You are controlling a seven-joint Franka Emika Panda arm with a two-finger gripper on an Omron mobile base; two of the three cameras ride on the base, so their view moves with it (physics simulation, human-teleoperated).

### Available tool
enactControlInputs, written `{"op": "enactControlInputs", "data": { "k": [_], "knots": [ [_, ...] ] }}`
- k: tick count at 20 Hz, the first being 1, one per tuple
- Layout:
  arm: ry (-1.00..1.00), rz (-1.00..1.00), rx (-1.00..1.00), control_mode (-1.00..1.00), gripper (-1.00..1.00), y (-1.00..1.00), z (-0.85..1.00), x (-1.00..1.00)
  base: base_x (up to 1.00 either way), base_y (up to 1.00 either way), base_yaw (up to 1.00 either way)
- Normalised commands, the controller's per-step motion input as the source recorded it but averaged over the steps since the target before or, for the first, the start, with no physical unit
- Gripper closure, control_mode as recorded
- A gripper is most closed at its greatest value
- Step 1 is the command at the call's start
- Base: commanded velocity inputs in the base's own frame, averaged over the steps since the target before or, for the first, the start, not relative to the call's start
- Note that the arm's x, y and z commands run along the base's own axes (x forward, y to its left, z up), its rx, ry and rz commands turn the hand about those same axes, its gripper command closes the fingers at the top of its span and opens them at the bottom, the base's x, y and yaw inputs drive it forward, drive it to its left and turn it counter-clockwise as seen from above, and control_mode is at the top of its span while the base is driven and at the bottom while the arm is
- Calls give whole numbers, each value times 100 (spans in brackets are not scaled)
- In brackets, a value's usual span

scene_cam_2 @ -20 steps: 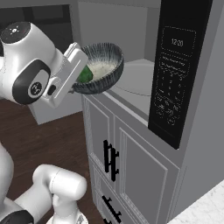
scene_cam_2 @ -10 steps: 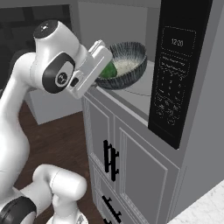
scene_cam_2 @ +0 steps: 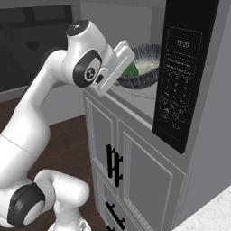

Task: Pick the broccoli from the sink and place it in the bowl. Then pick the bowl and place it in the microwave. Then close the microwave door and press the start button.

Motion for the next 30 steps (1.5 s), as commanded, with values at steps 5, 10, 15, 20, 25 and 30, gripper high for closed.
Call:
{"op": "enactControlInputs", "data": {
  "k": [5,10,15,20,25,30],
  "knots": [
    [6,0,0,-100,100,-33,-8,49,0,0,0],
    [0,0,0,-100,100,-22,-21,29,0,0,0],
    [0,1,0,-100,100,-1,-42,27,0,0,0],
    [0,2,0,-100,100,0,-39,28,0,0,0],
    [0,0,0,-100,100,-1,-19,21,0,0,0],
    [-4,0,0,-100,-100,0,-10,14,0,0,0]
  ]
}}
